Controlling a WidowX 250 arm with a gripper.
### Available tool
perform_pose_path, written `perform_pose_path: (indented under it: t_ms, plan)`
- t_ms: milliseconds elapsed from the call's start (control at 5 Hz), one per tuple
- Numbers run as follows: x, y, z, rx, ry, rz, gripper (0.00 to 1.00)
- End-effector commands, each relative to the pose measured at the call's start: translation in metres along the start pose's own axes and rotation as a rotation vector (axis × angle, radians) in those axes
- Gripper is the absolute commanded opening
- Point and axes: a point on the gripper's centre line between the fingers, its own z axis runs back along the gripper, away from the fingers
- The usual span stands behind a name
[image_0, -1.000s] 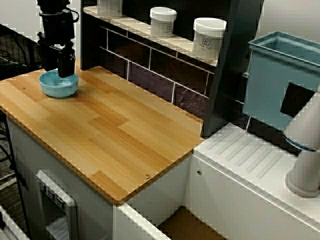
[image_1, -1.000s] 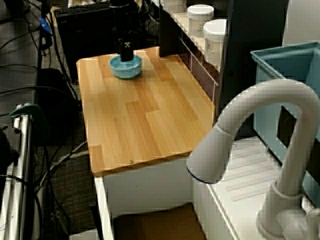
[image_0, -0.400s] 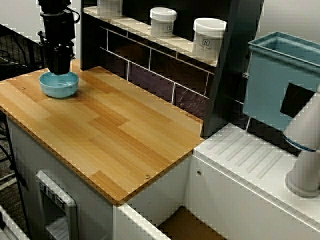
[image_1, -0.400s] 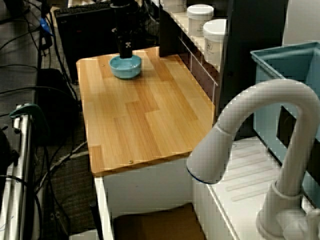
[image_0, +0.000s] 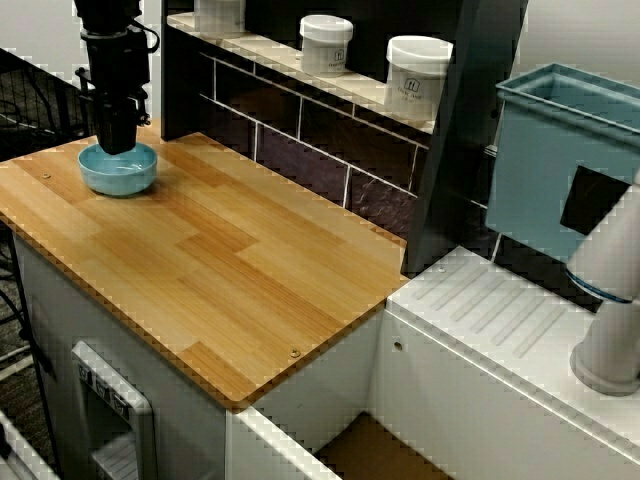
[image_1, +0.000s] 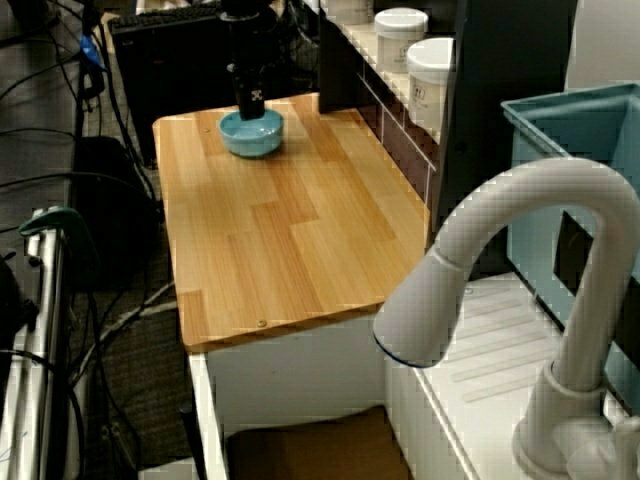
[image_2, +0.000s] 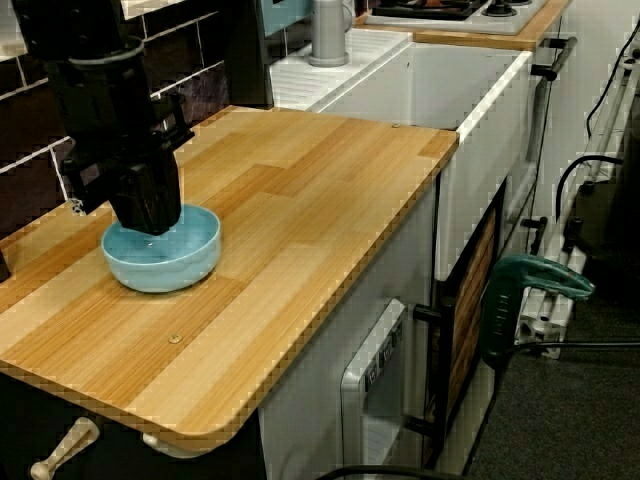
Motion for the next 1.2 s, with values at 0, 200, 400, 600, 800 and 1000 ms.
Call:
perform_pose_path:
  t_ms: [0,200,400,600,800,1000]
  plan:
    - [-0.01,0.0,-0.008,0.027,-0.006,0.009,0.0]
    - [-0.011,0.0,-0.017,0.03,0.006,0.015,0.0]
    - [-0.011,-0.007,-0.023,0.03,0.013,0.016,0.0]
    - [-0.011,-0.02,-0.019,0.023,0.009,0.011,0.0]
    - [-0.014,-0.036,-0.02,0.02,0.003,0.007,0.0]
    - [-0.016,-0.053,-0.025,0.014,0.007,0.008,0.0]
